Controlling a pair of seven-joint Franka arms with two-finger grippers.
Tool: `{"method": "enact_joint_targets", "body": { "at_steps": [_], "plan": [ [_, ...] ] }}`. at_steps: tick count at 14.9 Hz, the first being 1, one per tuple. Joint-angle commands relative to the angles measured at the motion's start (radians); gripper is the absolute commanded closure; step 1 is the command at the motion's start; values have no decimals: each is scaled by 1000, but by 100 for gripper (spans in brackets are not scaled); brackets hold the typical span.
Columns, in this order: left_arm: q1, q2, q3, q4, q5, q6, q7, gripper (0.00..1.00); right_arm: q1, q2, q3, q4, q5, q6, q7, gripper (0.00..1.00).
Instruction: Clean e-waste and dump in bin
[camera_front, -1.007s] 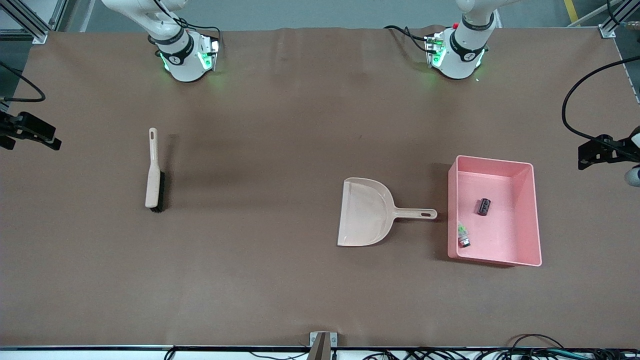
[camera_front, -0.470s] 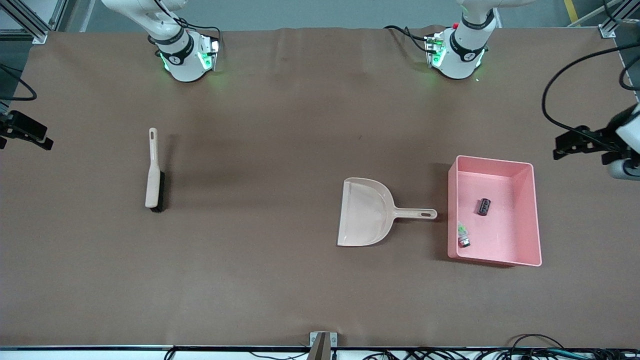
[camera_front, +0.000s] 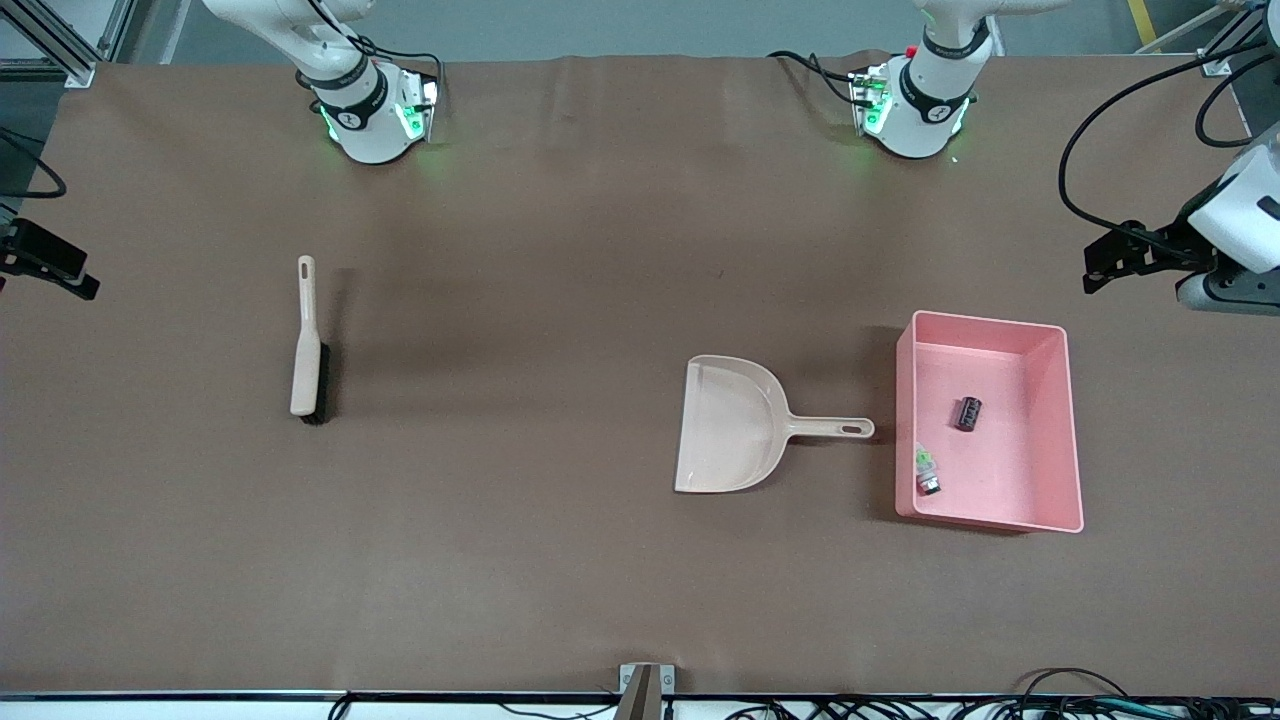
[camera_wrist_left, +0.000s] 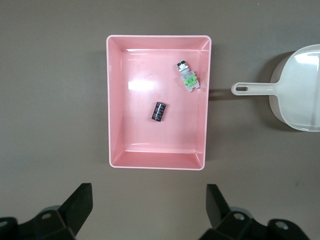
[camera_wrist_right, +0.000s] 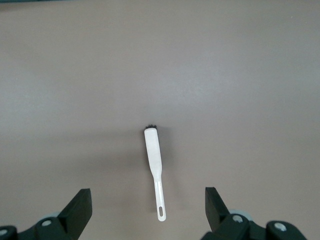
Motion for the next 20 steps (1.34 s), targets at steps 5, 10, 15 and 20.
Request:
{"method": "enact_joint_targets", "body": {
  "at_steps": [5,10,15,20],
  "plan": [
    [-6,3,10,50,9,10,-5,0,-16,18,-2,47,-3,-14,6,0],
    [-4,6,9,53,0,3,-7,0,-11,16,-2,47,-9,-14,4,0],
    [-6,12,12,63,-26,-75,-2,0,-10,15,-2,40,-8,-28,6,0],
    [-13,11,29,63,-74,-97,-28,0,-11,16,-1,40,2,-30,7,0]
  ]
}}
